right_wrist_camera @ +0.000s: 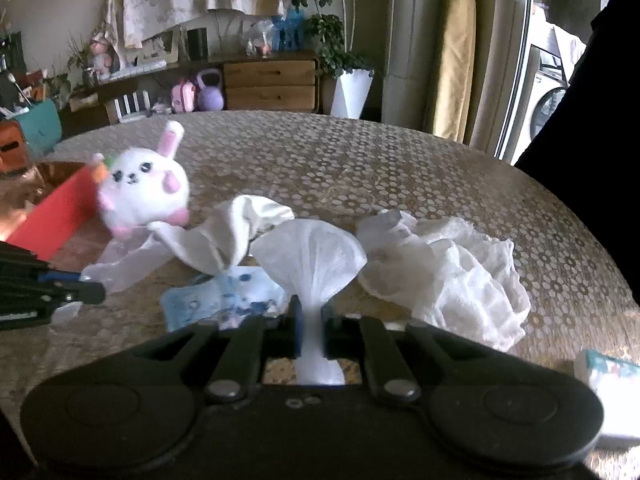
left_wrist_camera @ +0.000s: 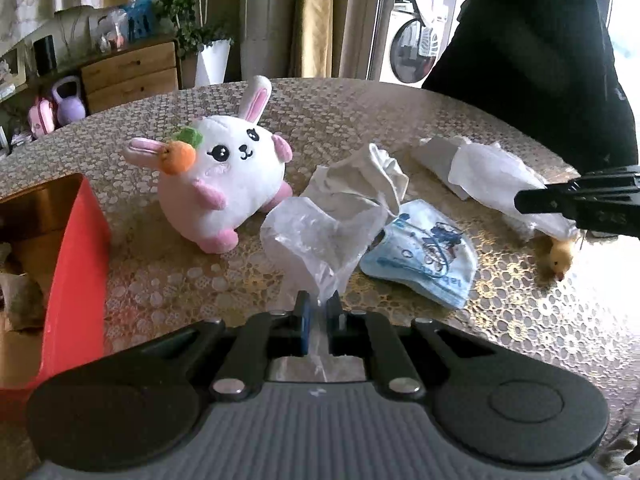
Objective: Organize soft objects
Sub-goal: 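Carry the plastic bag and white cloth bag with both grippers into the red tin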
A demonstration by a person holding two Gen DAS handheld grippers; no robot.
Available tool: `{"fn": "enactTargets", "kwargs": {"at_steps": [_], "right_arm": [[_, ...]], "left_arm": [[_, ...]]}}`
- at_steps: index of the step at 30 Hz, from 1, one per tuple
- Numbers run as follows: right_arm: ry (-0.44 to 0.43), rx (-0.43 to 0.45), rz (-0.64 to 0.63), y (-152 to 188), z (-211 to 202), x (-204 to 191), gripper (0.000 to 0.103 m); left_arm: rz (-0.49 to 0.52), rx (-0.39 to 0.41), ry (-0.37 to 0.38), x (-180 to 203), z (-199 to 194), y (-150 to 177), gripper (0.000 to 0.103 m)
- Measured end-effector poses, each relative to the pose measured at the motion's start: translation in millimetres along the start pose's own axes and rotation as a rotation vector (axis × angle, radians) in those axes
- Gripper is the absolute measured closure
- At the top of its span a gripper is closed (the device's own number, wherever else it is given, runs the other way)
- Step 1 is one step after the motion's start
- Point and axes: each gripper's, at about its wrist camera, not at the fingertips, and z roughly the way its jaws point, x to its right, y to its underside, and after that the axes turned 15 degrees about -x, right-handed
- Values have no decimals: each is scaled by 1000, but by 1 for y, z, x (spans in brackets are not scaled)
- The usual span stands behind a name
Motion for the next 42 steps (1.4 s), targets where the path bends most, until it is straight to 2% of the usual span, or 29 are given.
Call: {"fn": "enactTargets", "kwargs": {"at_steps": [9,23,32,42], "right_arm": [[-66,37,-7,12,-46,-28,96],[-164,81,-44,7,-105,-89,96],[-212,108,-72,-9,-117,-130,96],[-279,123,-84,-37,-114,-184,96]], "left_arm": [[-33,21,14,-1,-34,7,95],[-79,52,10,-12,-94,15,95],[-122,76,4,-32,-126,20,95],[-227,107,-12,-86,-158,24,95]]}}
